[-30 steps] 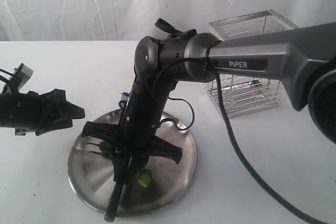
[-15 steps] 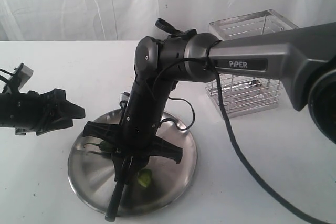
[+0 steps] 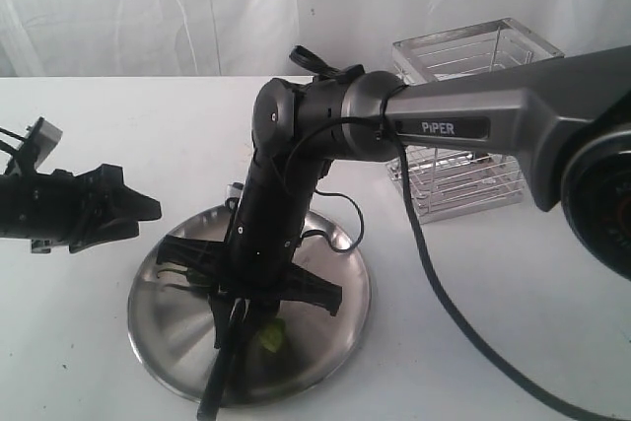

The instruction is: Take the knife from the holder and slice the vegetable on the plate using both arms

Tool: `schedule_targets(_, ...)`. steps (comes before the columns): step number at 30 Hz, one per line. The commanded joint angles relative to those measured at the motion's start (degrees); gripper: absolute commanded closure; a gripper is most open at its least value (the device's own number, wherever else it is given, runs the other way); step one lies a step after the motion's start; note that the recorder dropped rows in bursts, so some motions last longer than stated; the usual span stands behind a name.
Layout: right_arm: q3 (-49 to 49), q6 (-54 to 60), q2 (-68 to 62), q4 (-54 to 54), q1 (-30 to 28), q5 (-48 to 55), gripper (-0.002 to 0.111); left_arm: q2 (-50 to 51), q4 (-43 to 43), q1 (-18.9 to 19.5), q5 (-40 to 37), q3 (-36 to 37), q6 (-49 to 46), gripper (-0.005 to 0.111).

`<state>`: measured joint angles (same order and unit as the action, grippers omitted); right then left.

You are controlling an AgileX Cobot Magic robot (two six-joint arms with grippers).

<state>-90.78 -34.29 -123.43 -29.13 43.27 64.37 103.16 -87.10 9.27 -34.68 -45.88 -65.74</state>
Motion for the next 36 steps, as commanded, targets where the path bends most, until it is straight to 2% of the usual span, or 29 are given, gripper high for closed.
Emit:
schedule_targets(1, 0.2, 0.6, 0.0, 0.1, -0.3, 0.2, 0.108, -0.5, -6.0, -0.4, -8.0, 0.2, -7.0, 0.054)
schedule_targets(4, 0.2, 1.0, 0.0, 0.1, -0.3, 0.4, 0.108, -0.4, -10.5, -0.4, -13.9, 0.2, -9.9, 0.065)
schedule_targets(9, 0.2, 1.1, 0.0, -0.3, -0.3, 0.3, 0.108, 0.3, -11.9, -0.4, -12.3, -0.5, -11.6, 0.095)
schedule_targets(11, 0.2, 1.1, 0.0, -0.3, -0.3, 0.3, 0.108, 2.0, -11.9, -0.4, -14.2, -1.8, -11.6, 0.107)
schedule_targets(16, 0.2, 1.6, 0.0, -0.2, -0.3, 0.2, 0.108, 7.9, -11.6, -0.4, -25.3, -6.8, -9.5, 0.107)
schedule_targets(19, 0.2, 1.8, 0.0, -0.2, -0.3, 0.2, 0.108, 11.1, -10.9, -0.4, -28.4, -9.0, -7.3, 0.107)
schedule_targets(24, 0.2, 1.7, 0.0, -0.2, -0.3, 0.1, 0.108, 14.8, -8.1, -2.6, -30.0, -10.6, -5.6, 0.107)
schedule_targets(28, 0.2, 2.2, 0.0, -0.5, -0.3, 0.1, 0.108, 16.2, -6.4, -6.1, -30.5, -12.1, -5.6, 0.107)
schedule_targets(36, 0.2, 2.6, 0.0, -1.1, -0.3, 0.0, 0.108, 16.3, -4.4, -10.0, -24.7, -13.0, -4.9, 0.107)
